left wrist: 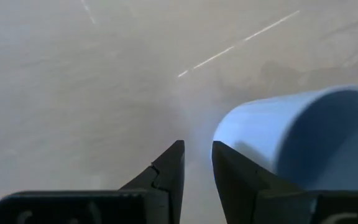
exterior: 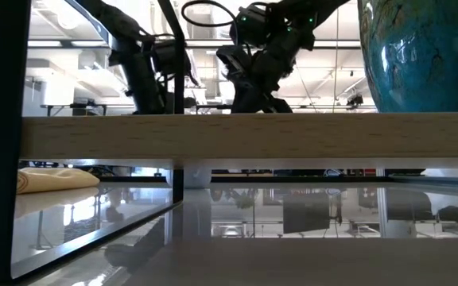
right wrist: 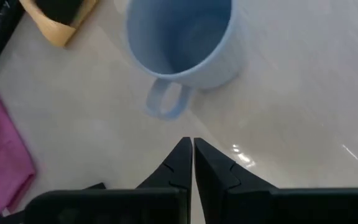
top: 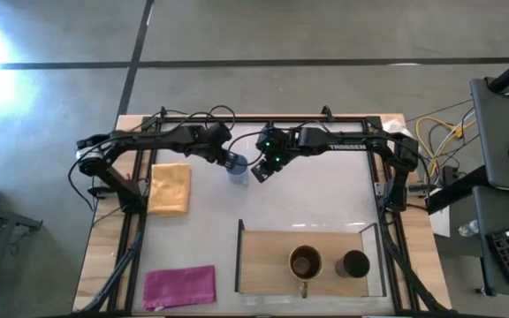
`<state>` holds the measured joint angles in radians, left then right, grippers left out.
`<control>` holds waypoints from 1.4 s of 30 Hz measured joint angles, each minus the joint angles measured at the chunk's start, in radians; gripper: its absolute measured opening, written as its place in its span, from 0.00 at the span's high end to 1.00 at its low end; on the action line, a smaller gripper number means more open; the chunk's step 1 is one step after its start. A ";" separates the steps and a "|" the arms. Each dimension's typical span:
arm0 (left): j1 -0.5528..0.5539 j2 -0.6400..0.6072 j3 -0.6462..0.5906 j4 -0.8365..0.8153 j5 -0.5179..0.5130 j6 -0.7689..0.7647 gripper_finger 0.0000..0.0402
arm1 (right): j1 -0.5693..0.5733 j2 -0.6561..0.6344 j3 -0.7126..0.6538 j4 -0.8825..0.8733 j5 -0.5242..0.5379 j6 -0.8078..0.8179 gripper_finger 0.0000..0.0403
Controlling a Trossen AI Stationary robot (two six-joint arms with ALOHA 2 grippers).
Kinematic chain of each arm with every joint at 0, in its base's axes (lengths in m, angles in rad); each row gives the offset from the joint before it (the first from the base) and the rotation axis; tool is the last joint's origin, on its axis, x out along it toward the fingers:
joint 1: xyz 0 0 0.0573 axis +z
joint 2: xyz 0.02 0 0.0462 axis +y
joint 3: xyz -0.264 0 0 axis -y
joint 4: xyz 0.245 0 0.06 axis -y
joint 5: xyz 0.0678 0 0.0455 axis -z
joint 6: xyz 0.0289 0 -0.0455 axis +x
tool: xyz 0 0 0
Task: Stack small to large cups/mugs on shelf
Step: Put the blue mug on the shelf
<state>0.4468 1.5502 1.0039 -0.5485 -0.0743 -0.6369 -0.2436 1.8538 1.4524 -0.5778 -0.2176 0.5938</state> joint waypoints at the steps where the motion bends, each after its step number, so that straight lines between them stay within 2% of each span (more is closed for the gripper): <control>1: 0.004 0.008 0.000 -0.010 -0.002 0.012 0.83 | 0.001 0.000 0.001 0.000 0.000 0.000 0.98; 6: 0.005 -0.025 0.000 -0.122 -0.073 0.025 0.83 | 0.006 0.000 0.002 -0.045 0.001 -0.006 0.98; 12: -0.032 -0.106 0.000 -0.159 -0.008 -0.027 0.83 | 0.007 0.000 0.002 -0.052 0.010 -0.026 0.98; 18: -0.085 -0.105 0.000 -0.161 -0.011 -0.088 0.83 | 0.001 0.000 0.002 -0.029 0.014 -0.042 0.98; 28: -0.088 -0.038 -0.001 0.010 -0.002 -0.109 0.83 | 0.001 -0.001 0.001 -0.035 0.018 -0.057 0.98; 37: -0.072 0.016 0.005 0.036 -0.006 -0.060 0.83 | 0.001 -0.001 0.000 -0.061 0.018 -0.072 0.98; 42: -0.059 0.036 0.006 0.119 -0.001 -0.059 0.83 | 0.001 -0.001 0.000 -0.061 0.018 -0.072 0.98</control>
<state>0.3873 1.5859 1.0096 -0.4296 -0.0754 -0.6960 -0.2428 1.8526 1.4528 -0.6388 -0.2001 0.5220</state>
